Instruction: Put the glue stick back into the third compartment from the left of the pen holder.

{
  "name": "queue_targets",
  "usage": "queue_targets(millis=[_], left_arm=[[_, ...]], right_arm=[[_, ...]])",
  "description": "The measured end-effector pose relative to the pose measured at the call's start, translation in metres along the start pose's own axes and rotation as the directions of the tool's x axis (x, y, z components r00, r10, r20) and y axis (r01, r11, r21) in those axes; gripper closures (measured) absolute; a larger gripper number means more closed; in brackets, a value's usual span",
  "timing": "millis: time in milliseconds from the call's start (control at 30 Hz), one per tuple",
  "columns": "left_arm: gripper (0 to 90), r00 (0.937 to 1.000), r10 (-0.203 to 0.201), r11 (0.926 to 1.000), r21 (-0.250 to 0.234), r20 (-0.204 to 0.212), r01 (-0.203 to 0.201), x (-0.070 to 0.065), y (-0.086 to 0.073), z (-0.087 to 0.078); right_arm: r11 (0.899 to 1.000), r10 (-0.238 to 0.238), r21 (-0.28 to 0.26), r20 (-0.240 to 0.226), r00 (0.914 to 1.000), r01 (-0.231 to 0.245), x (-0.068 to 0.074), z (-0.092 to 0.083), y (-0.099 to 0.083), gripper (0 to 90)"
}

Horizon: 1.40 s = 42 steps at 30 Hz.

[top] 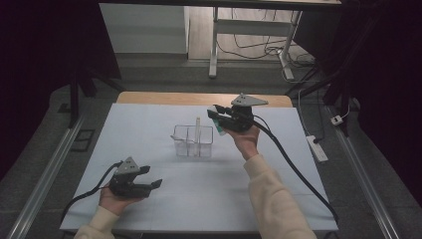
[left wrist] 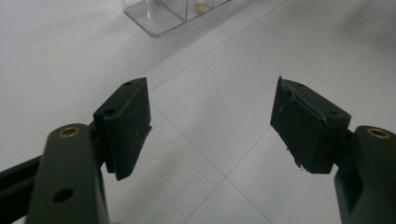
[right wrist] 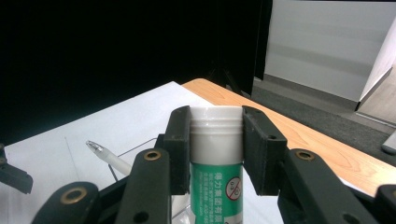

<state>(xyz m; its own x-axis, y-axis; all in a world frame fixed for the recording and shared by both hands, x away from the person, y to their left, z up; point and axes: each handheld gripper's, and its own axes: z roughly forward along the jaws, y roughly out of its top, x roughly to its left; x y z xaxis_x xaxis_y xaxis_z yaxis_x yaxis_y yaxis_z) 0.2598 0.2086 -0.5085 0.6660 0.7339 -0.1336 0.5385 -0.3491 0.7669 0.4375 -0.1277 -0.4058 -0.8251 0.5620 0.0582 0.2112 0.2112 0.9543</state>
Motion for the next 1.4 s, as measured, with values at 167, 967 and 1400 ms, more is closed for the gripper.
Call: queue_targets(millis=[167, 967, 1400], left_arm=[[28.7, 1.0, 0.004, 1.0, 0.003, -0.002, -0.004, 0.0, 0.0, 0.0], [28.6, 1.0, 0.005, 1.0, 0.008, -0.006, -0.005, 0.0, -0.001, 0.001], [28.4, 1.0, 0.004, 1.0, 0.009, -0.006, -0.004, 0.001, -0.001, 0.0]], right_arm=[[1.0, 0.017, -0.004, -0.011, 0.9998, -0.017, 0.001, 0.008, -0.001, 64.4], [1.0, 0.006, 0.012, -0.055, 0.9985, -0.006, 0.018, 0.038, -0.019, 64.3], [0.999, -0.024, 0.038, -0.014, 0.9996, 0.025, 0.017, 0.038, -0.021, 49.0]])
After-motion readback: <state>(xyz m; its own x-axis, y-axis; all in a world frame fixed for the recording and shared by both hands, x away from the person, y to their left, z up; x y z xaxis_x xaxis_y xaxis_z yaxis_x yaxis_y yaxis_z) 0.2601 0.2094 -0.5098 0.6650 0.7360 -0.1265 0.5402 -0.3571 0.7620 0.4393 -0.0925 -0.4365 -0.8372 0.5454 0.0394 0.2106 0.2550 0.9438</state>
